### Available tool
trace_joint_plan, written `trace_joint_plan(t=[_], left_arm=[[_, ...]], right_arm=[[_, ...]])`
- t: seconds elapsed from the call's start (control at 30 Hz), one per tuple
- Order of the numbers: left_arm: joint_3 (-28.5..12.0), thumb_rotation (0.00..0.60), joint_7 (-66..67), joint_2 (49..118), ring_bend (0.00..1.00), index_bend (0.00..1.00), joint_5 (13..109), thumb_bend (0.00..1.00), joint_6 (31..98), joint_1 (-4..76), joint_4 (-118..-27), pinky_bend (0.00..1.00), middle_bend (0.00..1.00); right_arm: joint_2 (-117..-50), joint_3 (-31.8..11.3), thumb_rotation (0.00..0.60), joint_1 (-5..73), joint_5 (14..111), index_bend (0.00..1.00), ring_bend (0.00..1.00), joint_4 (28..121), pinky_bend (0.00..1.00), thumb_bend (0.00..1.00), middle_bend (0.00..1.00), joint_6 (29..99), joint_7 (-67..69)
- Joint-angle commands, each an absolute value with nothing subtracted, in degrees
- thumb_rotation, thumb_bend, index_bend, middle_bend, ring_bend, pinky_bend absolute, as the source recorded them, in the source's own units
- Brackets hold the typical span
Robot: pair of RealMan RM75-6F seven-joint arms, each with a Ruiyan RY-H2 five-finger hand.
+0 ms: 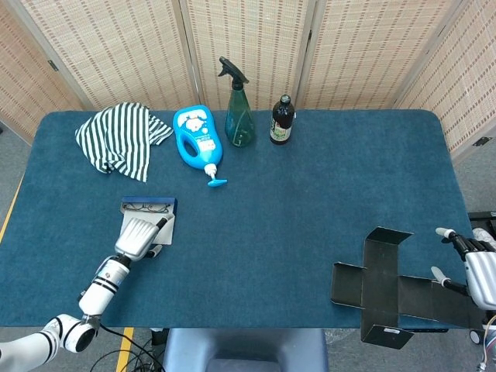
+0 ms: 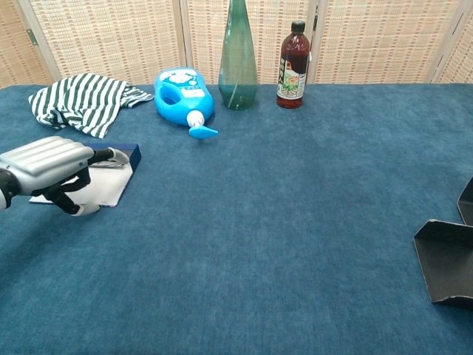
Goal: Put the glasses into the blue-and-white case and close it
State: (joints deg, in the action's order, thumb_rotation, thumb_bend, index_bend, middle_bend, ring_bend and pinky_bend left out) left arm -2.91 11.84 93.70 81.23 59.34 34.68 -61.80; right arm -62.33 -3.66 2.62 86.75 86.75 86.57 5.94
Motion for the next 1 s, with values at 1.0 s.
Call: trace_joint_plan(t=[1.0], left_arm=[[-4.64,0.6,11.34,96.35,0.96,0.19,80.07,0.32,58.95,35.68,-57.32,1.0,0.96]], right_arm=[[-62.66,-3.55,0.6,2.2,86.63,0.23,0.43,85.96,0.38,0.22,0.38,86.91,6.66]])
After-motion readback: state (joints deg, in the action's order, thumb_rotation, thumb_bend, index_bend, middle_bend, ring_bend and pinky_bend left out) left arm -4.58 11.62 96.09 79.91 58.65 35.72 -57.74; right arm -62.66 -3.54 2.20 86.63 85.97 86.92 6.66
